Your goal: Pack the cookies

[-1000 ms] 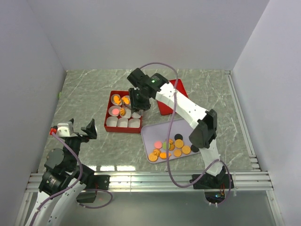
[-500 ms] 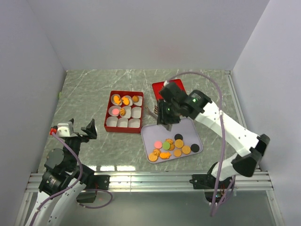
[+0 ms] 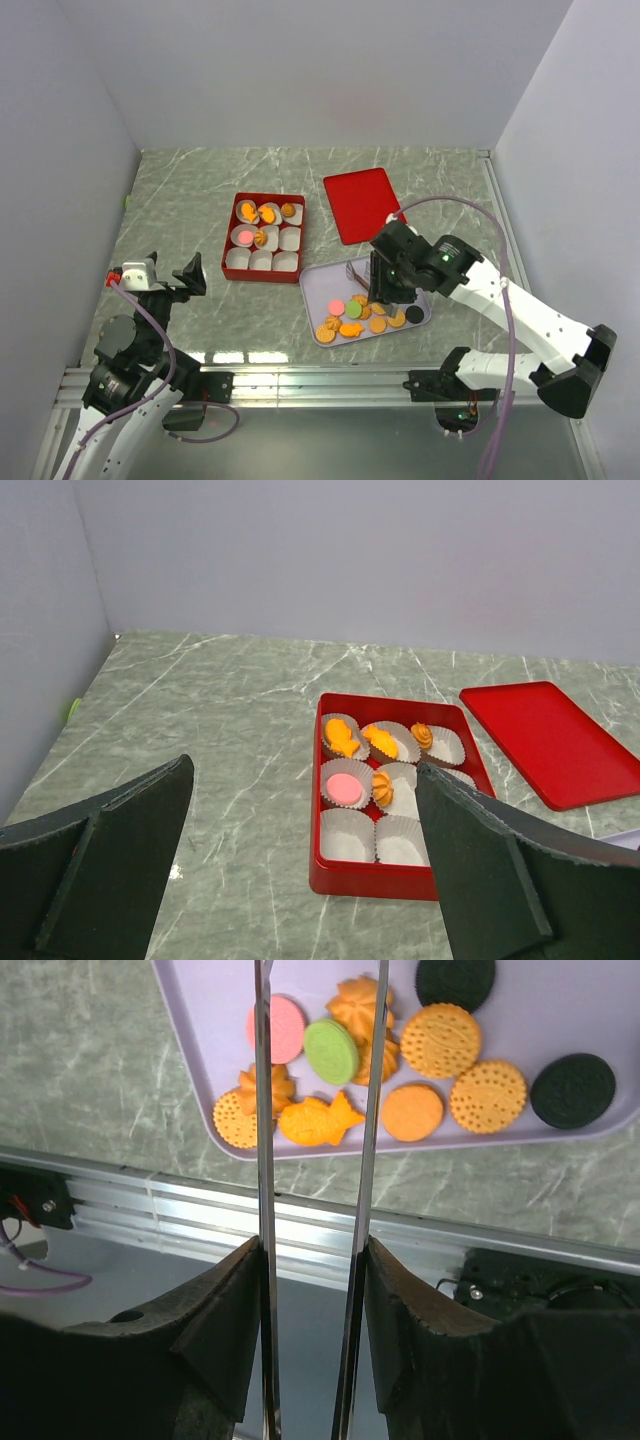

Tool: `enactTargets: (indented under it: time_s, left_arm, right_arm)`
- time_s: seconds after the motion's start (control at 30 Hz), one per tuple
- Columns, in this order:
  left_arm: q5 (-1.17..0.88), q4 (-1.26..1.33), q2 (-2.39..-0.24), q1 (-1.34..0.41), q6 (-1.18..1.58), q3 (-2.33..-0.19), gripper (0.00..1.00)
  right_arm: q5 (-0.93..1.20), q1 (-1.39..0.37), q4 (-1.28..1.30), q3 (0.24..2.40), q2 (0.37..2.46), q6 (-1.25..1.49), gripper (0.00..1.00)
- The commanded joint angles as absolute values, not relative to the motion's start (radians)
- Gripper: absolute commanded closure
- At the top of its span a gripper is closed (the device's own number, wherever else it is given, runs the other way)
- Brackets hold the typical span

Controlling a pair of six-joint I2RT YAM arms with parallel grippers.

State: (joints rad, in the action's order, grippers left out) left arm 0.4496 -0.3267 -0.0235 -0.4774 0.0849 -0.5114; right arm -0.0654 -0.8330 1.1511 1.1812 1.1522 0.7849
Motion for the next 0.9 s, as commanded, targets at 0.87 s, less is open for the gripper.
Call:
enactTargets:
  time_s: [0.87]
  left_arm:
    - [0.448,-0.307,-0.005,-0.479,0.061,-0.509,0.01]
  right_arm:
    - [-0.123,-0.828,1.269,1.015,0.965,0.865,0.51]
